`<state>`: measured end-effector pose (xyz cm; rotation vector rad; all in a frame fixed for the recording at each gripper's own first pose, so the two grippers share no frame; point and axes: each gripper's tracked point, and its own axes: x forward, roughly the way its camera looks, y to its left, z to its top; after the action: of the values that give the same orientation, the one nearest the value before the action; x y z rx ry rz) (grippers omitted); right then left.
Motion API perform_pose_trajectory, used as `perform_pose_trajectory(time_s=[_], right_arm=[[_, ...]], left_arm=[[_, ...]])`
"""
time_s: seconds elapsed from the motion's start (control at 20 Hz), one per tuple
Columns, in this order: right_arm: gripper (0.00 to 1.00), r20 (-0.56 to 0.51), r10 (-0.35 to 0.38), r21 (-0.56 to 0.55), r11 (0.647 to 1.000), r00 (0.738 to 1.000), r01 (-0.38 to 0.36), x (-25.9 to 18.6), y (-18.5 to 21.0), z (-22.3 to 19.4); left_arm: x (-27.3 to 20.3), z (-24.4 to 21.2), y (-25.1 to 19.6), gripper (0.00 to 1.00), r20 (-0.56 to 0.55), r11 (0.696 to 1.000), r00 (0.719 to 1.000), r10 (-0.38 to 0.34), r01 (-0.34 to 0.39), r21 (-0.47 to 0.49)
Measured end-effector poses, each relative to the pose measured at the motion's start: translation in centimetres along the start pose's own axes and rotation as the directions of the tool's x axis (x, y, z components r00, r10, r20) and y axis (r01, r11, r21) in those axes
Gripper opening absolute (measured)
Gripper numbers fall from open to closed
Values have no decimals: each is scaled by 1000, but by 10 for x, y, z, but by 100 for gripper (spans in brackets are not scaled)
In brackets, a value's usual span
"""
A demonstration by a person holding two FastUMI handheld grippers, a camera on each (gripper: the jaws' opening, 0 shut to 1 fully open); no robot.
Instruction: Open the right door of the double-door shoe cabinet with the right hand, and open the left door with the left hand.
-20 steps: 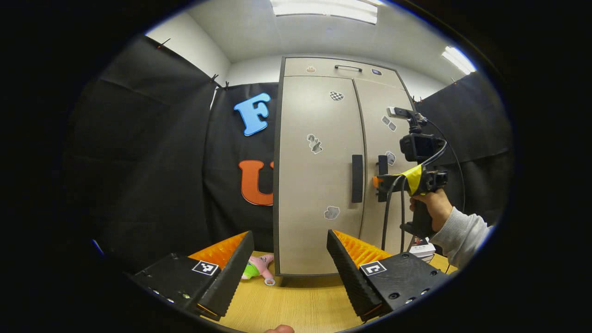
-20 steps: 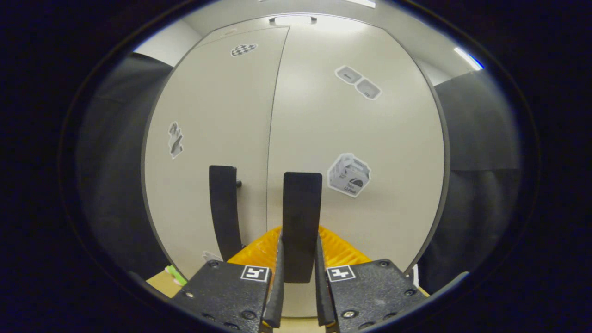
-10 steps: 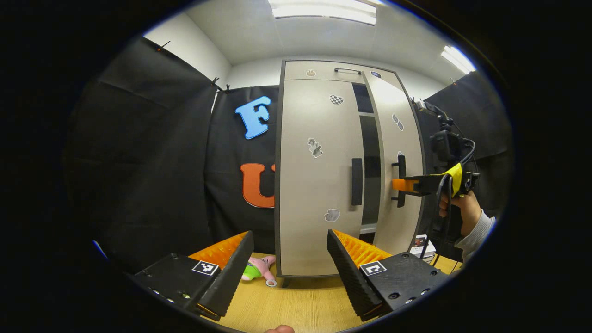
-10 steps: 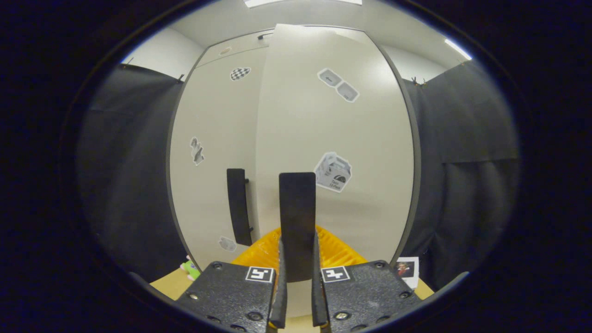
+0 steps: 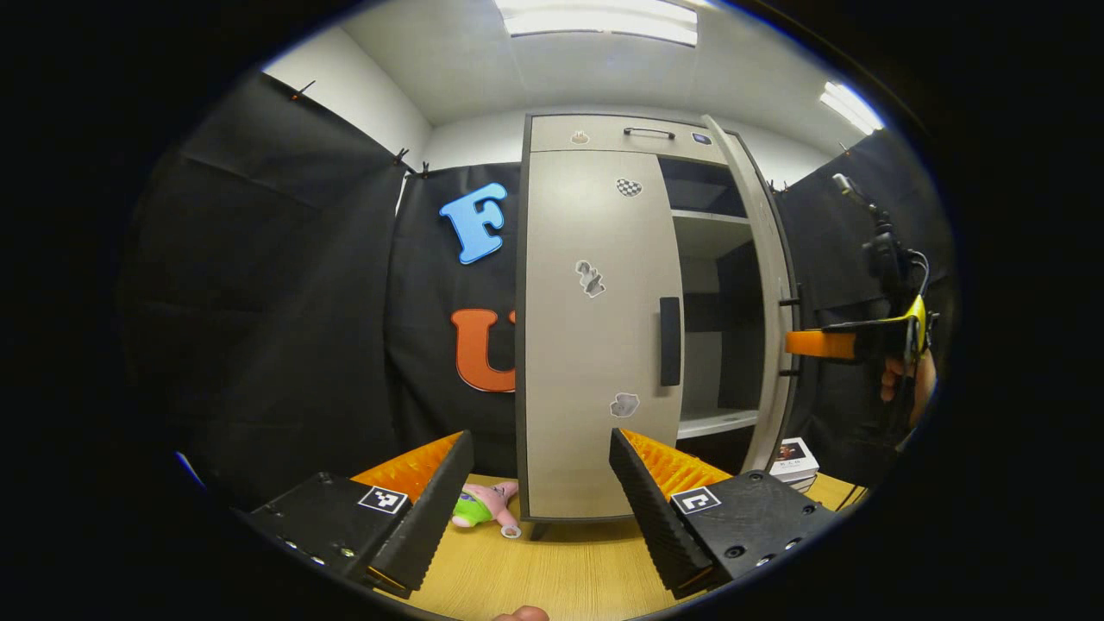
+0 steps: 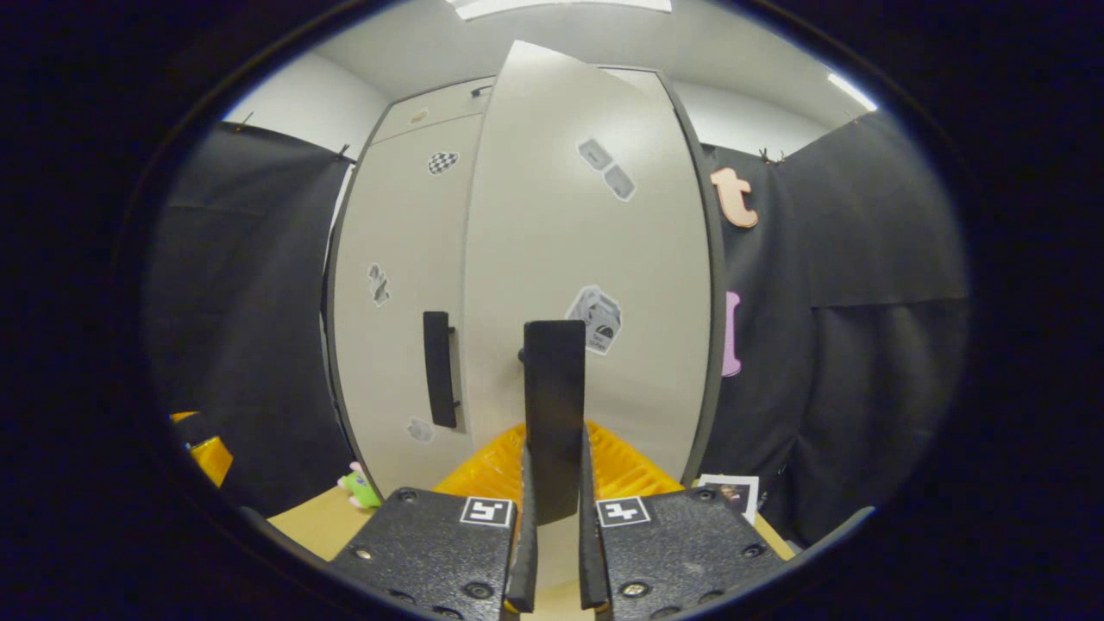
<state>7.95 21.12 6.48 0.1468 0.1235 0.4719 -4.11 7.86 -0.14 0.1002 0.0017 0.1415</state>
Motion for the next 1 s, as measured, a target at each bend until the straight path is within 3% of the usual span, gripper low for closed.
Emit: perform_pose_trajectory(time_s=[0.6, 0.75, 0.8, 0.95, 1.0], right_arm=[[18, 1, -150, -74, 986, 989, 149, -69, -101, -6], [12, 17, -276, -138, 951, 961, 276, -84, -147, -3], [14, 24, -304, -132, 943, 952, 305, -87, -162, -1], [0, 13, -199, -31, 980, 980, 199, -84, -154, 1], [0, 14, -199, -47, 979, 980, 200, -83, -162, 0]], left_arm=[[-2, 2, -20, 95, -8, 995, 995, -97, 97, -29], [1, 8, -52, 95, -2, 990, 991, -136, 136, -33], [1, 8, -56, 95, 0, 989, 989, -147, 147, -29], [-2, 8, -58, 95, 1, 987, 987, -161, 161, -20], [-3, 9, -60, 95, 2, 987, 987, -162, 162, -20]])
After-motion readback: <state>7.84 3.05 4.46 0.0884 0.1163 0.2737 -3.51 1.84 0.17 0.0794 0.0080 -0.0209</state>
